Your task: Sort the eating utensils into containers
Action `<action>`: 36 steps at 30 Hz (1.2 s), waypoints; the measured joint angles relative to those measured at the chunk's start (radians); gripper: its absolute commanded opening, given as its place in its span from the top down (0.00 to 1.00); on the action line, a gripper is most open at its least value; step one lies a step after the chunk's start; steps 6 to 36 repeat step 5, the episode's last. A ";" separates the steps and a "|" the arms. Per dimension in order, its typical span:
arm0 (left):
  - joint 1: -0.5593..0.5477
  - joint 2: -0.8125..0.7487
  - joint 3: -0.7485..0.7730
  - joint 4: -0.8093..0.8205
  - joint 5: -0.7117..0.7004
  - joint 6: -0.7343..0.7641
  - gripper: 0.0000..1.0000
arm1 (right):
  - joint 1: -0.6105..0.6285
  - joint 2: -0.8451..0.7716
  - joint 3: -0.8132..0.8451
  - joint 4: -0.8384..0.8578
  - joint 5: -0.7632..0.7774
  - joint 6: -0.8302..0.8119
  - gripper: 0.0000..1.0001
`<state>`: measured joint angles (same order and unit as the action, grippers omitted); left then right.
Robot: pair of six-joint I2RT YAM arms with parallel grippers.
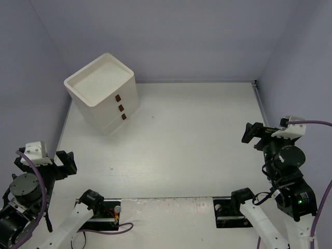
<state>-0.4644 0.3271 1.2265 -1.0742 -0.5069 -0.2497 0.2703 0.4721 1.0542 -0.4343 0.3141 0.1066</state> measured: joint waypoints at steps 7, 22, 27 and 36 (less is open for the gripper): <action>0.000 0.000 -0.026 -0.006 0.000 -0.017 0.21 | 0.003 0.000 0.000 0.000 -0.001 0.000 0.01; 0.000 0.000 -0.026 -0.006 0.000 -0.017 0.21 | 0.003 0.000 0.000 0.000 -0.001 0.000 0.01; 0.000 0.000 -0.026 -0.006 0.000 -0.017 0.21 | 0.003 0.000 0.000 0.000 -0.001 0.000 0.01; 0.000 0.000 -0.026 -0.006 0.000 -0.017 0.21 | 0.003 0.000 0.000 0.000 -0.001 0.000 0.01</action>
